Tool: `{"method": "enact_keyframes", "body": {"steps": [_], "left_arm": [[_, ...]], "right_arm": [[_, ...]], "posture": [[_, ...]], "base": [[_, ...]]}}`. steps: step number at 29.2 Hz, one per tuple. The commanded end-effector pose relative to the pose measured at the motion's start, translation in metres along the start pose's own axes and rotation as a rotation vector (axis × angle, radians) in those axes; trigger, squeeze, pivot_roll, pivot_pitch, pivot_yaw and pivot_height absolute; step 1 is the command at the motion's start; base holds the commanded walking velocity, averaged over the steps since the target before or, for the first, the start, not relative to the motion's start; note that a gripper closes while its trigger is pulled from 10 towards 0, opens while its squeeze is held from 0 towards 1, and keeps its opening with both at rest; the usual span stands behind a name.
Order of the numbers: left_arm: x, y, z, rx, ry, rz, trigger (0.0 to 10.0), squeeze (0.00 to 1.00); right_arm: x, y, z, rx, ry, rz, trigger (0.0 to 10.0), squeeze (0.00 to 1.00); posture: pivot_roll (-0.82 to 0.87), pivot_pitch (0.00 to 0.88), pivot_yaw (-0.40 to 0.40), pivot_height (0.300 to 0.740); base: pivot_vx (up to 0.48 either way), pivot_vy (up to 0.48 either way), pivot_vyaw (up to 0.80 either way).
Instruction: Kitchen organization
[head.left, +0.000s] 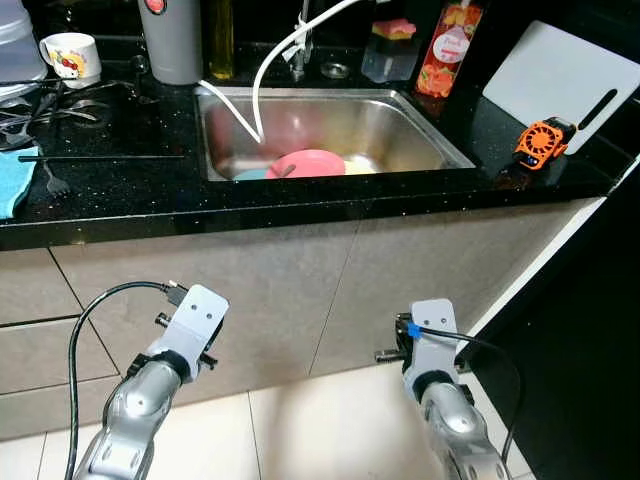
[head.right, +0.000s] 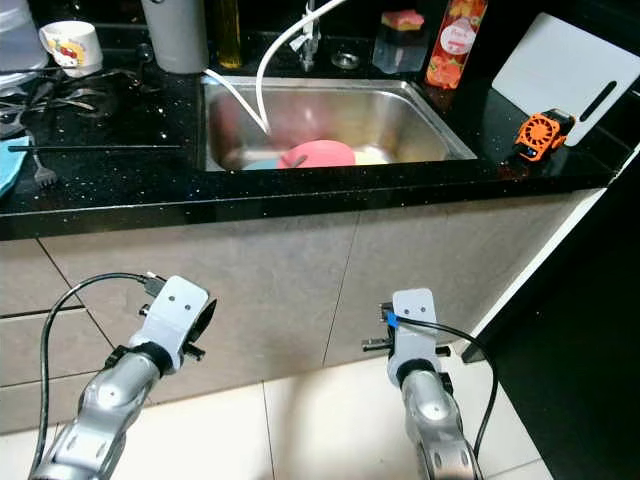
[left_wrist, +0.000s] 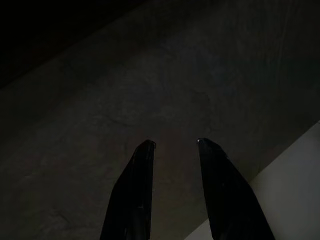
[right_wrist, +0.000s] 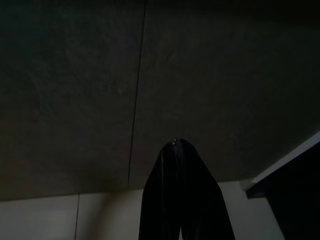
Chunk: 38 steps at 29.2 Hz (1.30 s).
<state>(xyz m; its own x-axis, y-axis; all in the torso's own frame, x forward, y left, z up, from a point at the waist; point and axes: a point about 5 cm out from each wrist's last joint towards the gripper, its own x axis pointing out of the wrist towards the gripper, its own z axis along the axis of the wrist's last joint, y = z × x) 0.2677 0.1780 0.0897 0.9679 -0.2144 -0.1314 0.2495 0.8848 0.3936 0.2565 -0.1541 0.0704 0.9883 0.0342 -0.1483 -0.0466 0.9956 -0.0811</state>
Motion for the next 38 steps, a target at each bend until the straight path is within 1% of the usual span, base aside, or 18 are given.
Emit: {"method": "enact_keyframes", "body": {"steps": [1, 5, 6, 7, 10, 24, 38], "left_arm": [[0.0, -0.002, -0.006, -0.039, 0.019, 0.005, 10.0, 0.0], [-0.001, -0.001, -0.005, -0.041, 0.01, 0.013, 10.0, 0.0], [-0.002, -0.001, -0.002, -0.04, -0.006, 0.01, 10.0, 0.0], [-0.003, -0.001, 0.0, -0.037, -0.015, 0.01, 10.0, 0.0], [-0.004, 0.0, 0.004, -0.032, -0.044, 0.02, 10.0, 0.0], [-0.003, 0.001, 0.007, -0.043, -0.056, 0.022, 10.0, 0.0], [0.0, -0.001, 0.007, -0.05, -0.046, -0.003, 10.0, 0.0]], "right_arm": [[-0.001, -0.002, 0.002, 0.0, -0.004, -0.012, 10.0, 0.0], [0.0, -0.001, 0.004, -0.011, -0.01, -0.004, 10.0, 0.0], [0.001, 0.004, 0.009, -0.037, -0.03, 0.024, 10.0, 0.0], [0.001, 0.005, 0.01, -0.046, -0.036, 0.031, 10.0, 0.0], [0.004, 0.005, 0.013, -0.045, -0.042, 0.022, 10.0, 0.0], [0.006, 0.006, 0.019, -0.029, -0.05, 0.021, 10.0, 0.0], [0.007, 0.006, 0.017, -0.028, -0.038, 0.017, 10.0, 0.0]], "posture": [[0.12, 0.055, -0.105, 0.74], [0.13, 0.061, -0.103, 0.74], [0.13, 0.063, -0.103, 0.74], [0.13, 0.066, -0.102, 0.74], [0.13, 0.067, -0.103, 0.74], [0.14, 0.071, -0.109, 0.74], [0.14, 0.068, -0.106, 0.74]], "base": [[0.0, 0.0, 0.0], [0.0, 0.0, 0.0], [0.0, 0.0, 0.0], [0.0, 0.0, 0.0], [0.0, 0.0, 0.0], [0.0, 0.0, 0.0], [0.0, 0.0, 0.0]]}}
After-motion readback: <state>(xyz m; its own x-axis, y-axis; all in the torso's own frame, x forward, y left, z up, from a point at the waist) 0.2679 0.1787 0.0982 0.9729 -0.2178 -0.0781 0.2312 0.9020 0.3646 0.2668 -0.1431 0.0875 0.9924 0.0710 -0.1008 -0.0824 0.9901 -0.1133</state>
